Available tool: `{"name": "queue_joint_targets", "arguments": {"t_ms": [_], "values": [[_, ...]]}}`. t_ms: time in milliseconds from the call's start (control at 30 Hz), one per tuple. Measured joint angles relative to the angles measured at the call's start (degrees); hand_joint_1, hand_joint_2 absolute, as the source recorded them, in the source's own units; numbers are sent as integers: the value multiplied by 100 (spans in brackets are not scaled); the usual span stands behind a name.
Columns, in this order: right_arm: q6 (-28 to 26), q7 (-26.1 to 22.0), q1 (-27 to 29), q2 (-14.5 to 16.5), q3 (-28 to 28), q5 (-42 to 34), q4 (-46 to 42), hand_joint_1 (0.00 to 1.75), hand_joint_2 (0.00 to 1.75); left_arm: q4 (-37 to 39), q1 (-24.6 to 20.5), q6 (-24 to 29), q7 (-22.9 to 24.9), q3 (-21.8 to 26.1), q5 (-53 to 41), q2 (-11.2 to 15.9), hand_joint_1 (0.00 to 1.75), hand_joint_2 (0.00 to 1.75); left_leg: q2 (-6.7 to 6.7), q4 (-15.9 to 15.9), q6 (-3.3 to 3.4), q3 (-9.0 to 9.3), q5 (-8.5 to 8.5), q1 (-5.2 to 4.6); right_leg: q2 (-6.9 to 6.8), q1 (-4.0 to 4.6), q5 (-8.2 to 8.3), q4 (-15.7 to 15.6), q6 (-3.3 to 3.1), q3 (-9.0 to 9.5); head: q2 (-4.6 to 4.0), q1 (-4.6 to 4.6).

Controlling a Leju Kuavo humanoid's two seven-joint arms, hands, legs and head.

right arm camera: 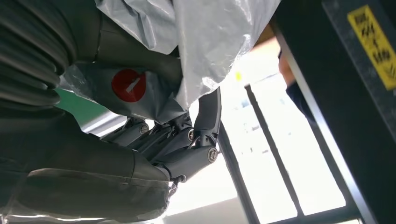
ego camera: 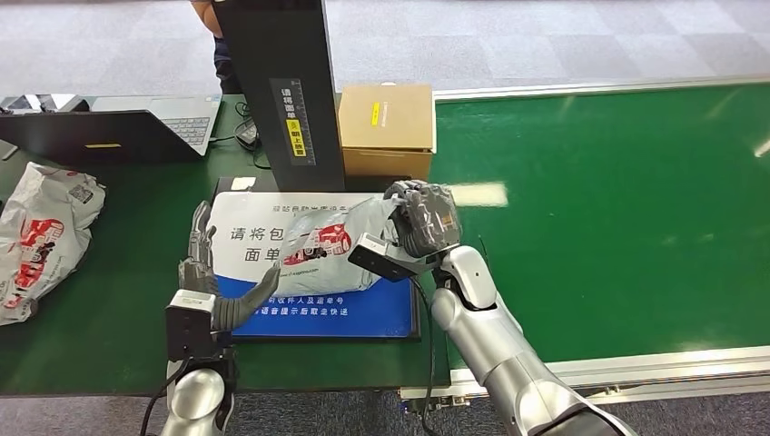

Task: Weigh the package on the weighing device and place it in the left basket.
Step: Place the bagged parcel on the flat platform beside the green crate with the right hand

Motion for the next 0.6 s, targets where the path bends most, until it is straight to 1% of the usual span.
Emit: {"name": "queue_joint_targets", "arguments": {"t_ms": [100, 300, 600], "values": [[180, -165, -16, 29, 0, -130, 304, 137, 175, 9, -32, 12, 16, -29, 0, 15, 0, 175, 0, 0, 0, 0, 0, 0, 0, 0, 0, 0, 0, 0, 0, 0], [399, -493, -5, 90, 4, -237, 753, 136, 175, 89, -31, 67, -18, -60, 5, 51, 0, 175, 0, -1, 0, -1, 0, 0, 0, 0, -1, 0, 0, -1, 0, 1], [418, -475, -12, 227, 22, -198, 1129, 142, 175, 82, 31, 53, 90, -85, -90, 62, 0, 175, 0, -1, 0, 0, 0, 0, 0, 0, 0, 0, 0, 0, 0, 0]]}}
